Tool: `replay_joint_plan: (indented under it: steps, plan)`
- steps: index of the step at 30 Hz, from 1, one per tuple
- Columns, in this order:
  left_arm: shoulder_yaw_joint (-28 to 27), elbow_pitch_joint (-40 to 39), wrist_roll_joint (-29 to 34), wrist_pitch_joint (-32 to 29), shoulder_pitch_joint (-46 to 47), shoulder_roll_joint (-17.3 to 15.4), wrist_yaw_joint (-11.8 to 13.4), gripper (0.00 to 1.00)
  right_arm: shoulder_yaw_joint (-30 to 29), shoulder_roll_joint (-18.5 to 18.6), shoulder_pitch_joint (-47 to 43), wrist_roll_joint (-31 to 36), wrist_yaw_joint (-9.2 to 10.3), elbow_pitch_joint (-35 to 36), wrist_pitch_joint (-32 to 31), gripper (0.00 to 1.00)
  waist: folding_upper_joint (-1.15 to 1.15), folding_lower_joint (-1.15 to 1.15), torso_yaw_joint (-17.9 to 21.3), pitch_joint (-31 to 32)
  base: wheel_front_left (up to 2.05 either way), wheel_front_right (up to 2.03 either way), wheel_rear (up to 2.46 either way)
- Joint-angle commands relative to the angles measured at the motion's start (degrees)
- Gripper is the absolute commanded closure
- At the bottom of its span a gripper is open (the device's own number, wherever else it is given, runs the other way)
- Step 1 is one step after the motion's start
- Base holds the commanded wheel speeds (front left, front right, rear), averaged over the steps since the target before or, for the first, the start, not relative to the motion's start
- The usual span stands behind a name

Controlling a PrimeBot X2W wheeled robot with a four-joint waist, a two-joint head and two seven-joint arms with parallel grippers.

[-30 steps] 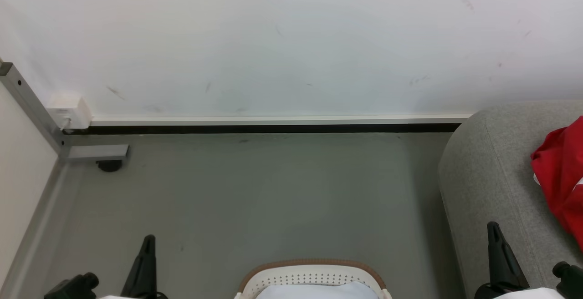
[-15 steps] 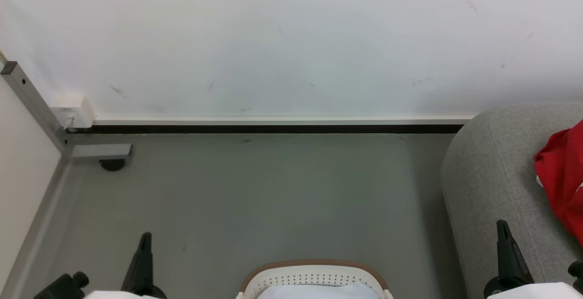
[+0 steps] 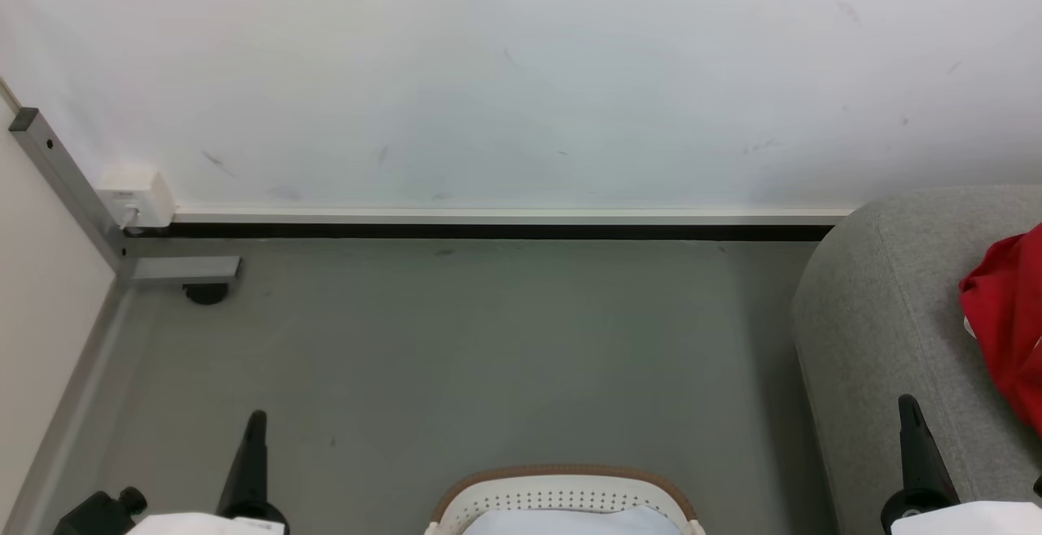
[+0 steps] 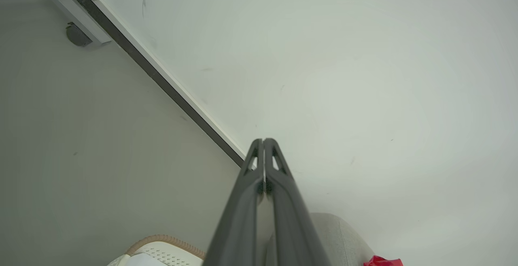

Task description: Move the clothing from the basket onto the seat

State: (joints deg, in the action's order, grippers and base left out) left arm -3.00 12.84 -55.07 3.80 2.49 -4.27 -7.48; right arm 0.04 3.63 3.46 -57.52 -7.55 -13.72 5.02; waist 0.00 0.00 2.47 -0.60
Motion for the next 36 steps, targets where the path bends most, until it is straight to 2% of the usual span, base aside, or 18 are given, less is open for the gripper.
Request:
replay_joint_plan:
  steps: [1,36]
  plan:
    - [-0.36,-0.37,-1.52,-0.45,1.32,-0.13,-0.01,1.00,-0.31,0.46,1.51,-1.56,0.04,0.43,-0.41,1.00,0.00,0.00,-0.04,0.01,0.00,0.00,0.00]
    - [-2.19,0.48,-21.01,-5.87,2.83,0.69,-0.01,1.00,-2.95,0.54,2.36,-20.42,0.08,0.09,-5.85,1.00,0.00,0.00,-1.15,0.20,0.00,0.00,0.00]
